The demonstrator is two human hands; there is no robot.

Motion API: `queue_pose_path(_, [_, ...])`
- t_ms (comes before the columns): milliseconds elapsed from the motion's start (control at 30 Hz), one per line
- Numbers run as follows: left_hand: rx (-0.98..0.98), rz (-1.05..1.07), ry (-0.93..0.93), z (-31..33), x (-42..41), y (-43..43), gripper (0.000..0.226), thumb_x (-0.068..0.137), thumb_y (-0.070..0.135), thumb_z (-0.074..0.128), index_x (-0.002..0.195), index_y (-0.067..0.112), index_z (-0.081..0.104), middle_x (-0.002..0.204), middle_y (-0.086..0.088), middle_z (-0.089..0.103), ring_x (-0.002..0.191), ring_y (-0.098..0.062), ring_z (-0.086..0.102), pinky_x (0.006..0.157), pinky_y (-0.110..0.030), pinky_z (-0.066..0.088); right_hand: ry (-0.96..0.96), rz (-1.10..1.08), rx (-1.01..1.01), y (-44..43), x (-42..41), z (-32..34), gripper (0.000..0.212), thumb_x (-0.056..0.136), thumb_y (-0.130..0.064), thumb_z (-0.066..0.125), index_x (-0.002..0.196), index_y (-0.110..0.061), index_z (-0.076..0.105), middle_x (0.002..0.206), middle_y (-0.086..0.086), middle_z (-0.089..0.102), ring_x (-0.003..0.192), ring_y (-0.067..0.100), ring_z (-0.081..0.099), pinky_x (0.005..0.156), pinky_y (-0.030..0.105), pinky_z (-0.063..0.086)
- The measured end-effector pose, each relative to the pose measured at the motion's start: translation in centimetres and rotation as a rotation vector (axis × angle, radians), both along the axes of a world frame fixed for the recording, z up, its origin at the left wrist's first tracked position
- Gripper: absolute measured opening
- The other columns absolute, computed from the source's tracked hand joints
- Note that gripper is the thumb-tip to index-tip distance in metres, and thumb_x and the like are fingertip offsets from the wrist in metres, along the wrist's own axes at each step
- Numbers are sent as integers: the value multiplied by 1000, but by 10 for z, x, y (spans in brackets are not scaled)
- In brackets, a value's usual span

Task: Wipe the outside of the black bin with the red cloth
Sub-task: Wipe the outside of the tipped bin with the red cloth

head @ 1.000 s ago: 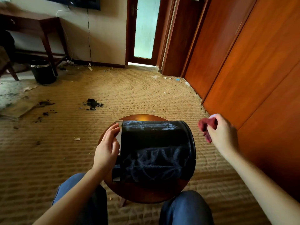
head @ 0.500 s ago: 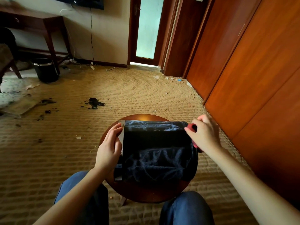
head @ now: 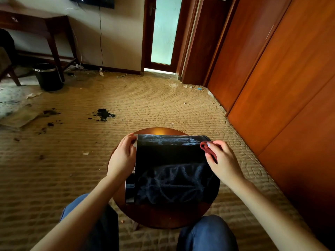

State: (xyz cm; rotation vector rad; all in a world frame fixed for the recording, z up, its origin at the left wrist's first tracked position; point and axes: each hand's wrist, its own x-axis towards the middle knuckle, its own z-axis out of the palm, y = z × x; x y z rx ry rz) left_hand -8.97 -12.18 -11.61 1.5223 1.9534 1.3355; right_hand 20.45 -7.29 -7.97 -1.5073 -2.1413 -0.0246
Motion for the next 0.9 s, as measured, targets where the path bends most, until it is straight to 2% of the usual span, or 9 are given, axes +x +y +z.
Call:
queue_pose_path(133, [-60, 20, 40, 8, 1, 6, 35, 98, 16, 37, 129, 13, 53, 138, -1, 52, 123, -21, 50, 94, -28, 37, -72, 38, -22, 0, 6, 6, 31, 81, 9, 59, 109, -3, 68, 107, 15, 54, 92, 34, 58, 79, 29, 46])
queue_pose_path(200, [-82, 33, 41, 9, 1, 10, 36, 99, 17, 36, 130, 14, 52, 140, -1, 51, 125, -21, 49, 95, -28, 36, -102, 89, -28, -5, 9, 9, 36, 88, -1, 55, 104, -30, 69, 106, 12, 57, 95, 33, 58, 84, 26, 43])
queue_pose_path(267, [-80, 48, 46, 8, 2, 10, 36, 99, 16, 36, 132, 13, 52, 141, -1, 50, 126, -20, 47, 96, -26, 35, -211, 69, 78, -8, 13, 12, 36, 91, -19, 56, 95, -54, 61, 103, 6, 62, 94, 30, 60, 81, 40, 50])
queue_pose_path(367, [-52, 48, 70, 4, 4, 4, 37, 99, 14, 37, 133, 13, 52, 143, 0, 48, 129, -18, 46, 96, -22, 31, -229, 58, 40, -10, 7, 13, 42, 62, 12, 75, 93, -18, 74, 103, 13, 63, 78, 36, 58, 59, 41, 53])
queue_pose_path(433, [-39, 33, 92, 0, 3, -3, 38, 98, 15, 37, 134, 16, 51, 144, 4, 46, 128, -14, 46, 95, -21, 32, -359, 30, 60, -4, -3, 23, 41, 62, 16, 72, 98, -5, 72, 110, 14, 60, 83, 36, 54, 62, 42, 50])
queue_pose_path(533, [-22, 26, 126, -3, 4, -14, 38, 99, 19, 37, 135, 21, 50, 145, 11, 44, 127, -9, 46, 91, -21, 35, -373, -42, -36, 12, -21, 39, 39, 87, 6, 53, 120, -13, 61, 124, 6, 46, 104, 30, 44, 82, 38, 42])
queue_pose_path(600, [-41, 49, 148, -1, 5, -13, 38, 99, 20, 37, 135, 22, 49, 146, 12, 43, 127, -10, 47, 89, -22, 37, -406, -67, -102, 16, -25, 43, 41, 91, 2, 47, 127, -18, 55, 126, 2, 40, 108, 26, 41, 84, 35, 39])
queue_pose_path(800, [-99, 95, 202, 8, 5, -2, 36, 98, 20, 38, 131, 20, 52, 142, 7, 47, 114, -23, 57, 81, -31, 44, -320, 55, 118, -24, 14, 13, 52, 55, 19, 73, 101, -6, 73, 104, 11, 64, 77, 34, 57, 56, 37, 50])
queue_pose_path(900, [-37, 55, 177, 4, 7, -8, 36, 97, 17, 38, 130, 17, 53, 141, 6, 49, 115, -20, 56, 84, -27, 42, -316, 101, 158, -27, 19, 11, 50, 54, 19, 73, 97, -6, 74, 103, 11, 65, 74, 34, 56, 55, 38, 50])
